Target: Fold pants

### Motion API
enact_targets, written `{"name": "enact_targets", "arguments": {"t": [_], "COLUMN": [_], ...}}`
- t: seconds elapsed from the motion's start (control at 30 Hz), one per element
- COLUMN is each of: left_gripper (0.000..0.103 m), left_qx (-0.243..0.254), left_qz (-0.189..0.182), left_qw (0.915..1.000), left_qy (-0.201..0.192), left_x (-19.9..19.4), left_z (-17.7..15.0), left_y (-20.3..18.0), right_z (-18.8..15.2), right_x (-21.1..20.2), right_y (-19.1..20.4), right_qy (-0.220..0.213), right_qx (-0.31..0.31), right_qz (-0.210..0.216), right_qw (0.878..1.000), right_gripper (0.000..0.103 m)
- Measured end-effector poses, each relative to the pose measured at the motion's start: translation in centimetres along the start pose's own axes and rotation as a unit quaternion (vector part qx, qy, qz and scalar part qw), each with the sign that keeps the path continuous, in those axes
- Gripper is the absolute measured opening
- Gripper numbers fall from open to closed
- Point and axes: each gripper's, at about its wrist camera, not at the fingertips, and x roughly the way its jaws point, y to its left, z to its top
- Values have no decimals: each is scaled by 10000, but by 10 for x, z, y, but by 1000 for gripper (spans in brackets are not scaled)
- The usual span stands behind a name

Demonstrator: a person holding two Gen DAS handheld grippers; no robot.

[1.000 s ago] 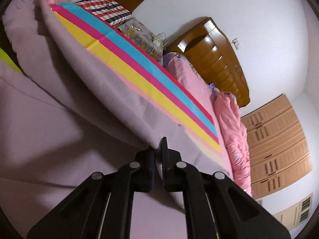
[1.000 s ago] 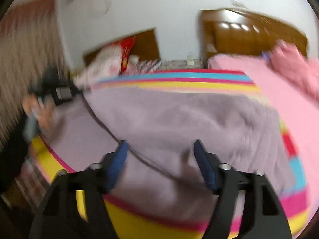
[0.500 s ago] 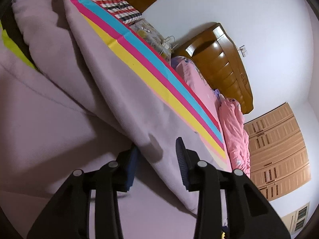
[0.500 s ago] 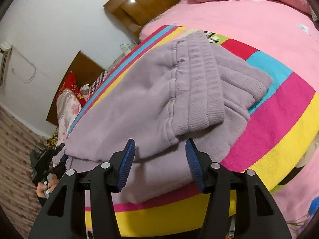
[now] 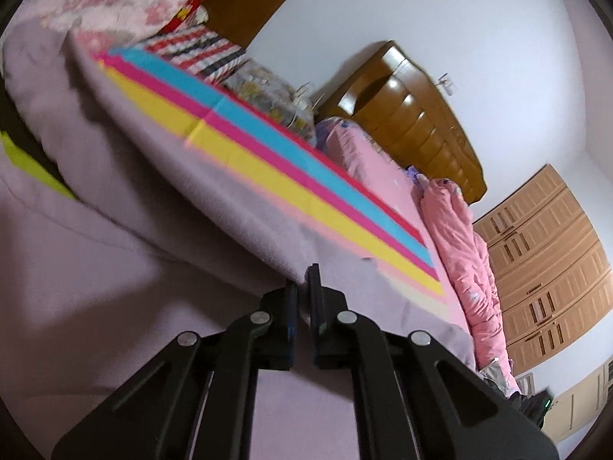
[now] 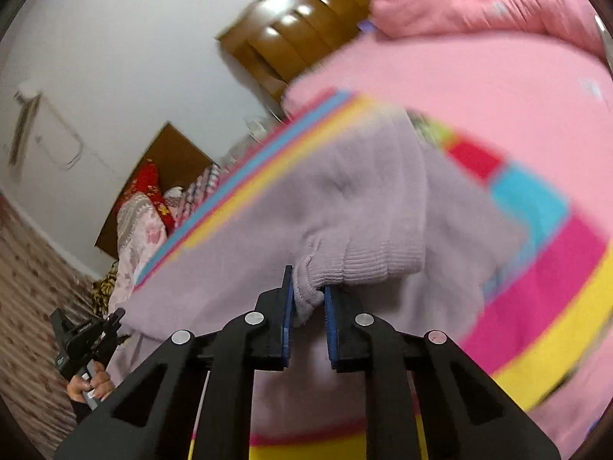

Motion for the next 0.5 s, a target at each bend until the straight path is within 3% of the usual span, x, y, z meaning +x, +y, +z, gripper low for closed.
{"name": "enact_targets", "arguments": {"t": [0.1, 0.17, 0.23, 0.37, 0.43, 0.5], "left_gripper": [4, 4, 5, 5, 5, 5], "left_qx": [291, 590, 950, 448, 162, 285], "left_qz": [-82, -129, 42, 417, 482, 524], "left_qw": [9992, 9969, 9939, 9963, 9959, 9959], "left_qy": [-271, -499, -557, 597, 748, 681], "left_x": [-40, -68, -86, -46, -34, -33], "left_z": [-4, -17, -44, -98, -108, -109], "left_y": [-33, -54, -65, -20, -6, -8], "right_z": [44, 50, 38, -13, -26, -27], "right_x": [-21, -36, -36, -9, -8, -11], "right_y": [18, 13, -14, -84, -98, -101], "right_qy": [-497, -669, -553, 256, 300, 228], "right_qx": [-385, -459, -328, 407, 455, 400], "right_qz": [288, 510, 564, 353, 361, 448], "right_qw": [9976, 9954, 9963, 9982, 9979, 9979], "right_gripper": [14, 14, 14, 14, 14, 14]}}
